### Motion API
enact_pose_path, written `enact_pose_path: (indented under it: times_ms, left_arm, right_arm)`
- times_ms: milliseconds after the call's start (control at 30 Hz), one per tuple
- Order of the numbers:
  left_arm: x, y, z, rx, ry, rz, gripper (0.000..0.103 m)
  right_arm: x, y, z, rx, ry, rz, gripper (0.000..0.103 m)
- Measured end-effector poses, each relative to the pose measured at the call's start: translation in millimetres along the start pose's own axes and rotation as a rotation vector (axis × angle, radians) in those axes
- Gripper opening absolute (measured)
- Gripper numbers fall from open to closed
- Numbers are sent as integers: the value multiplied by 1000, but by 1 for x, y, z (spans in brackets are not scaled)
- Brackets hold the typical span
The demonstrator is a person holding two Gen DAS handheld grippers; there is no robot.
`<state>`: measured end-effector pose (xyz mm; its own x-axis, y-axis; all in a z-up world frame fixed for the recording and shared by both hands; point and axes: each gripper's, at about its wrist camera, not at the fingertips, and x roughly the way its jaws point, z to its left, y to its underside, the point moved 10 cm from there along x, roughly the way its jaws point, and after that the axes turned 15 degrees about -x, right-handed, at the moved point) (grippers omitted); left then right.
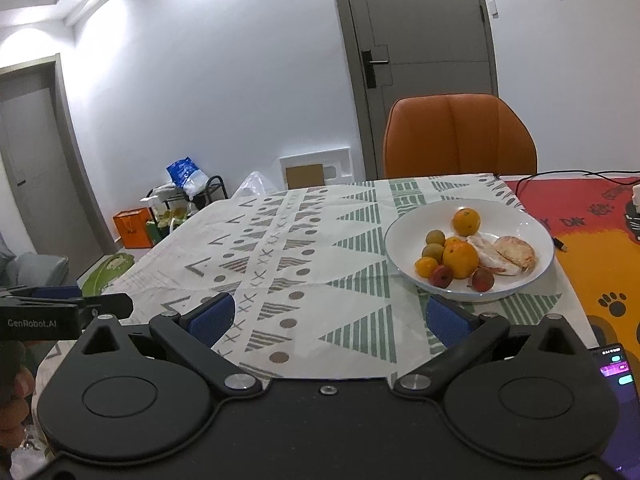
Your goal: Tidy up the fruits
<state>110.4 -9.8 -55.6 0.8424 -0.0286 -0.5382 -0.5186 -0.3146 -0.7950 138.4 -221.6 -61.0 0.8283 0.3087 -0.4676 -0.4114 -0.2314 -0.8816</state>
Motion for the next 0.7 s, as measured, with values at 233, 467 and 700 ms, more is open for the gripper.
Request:
enact_pose_path:
  times_ms: [233, 467, 700]
  left_arm:
    - [-1, 1, 4, -7, -3, 2, 97]
    - [0, 1, 5, -9, -2, 2, 97]
    - [0, 0, 6, -8, 1, 2, 97]
  right_arm:
    - [1, 2, 1, 2, -1, 5, 103]
    - [2, 1, 0, 2, 3, 3, 103]
    - [3, 1, -1, 4, 5, 3, 103]
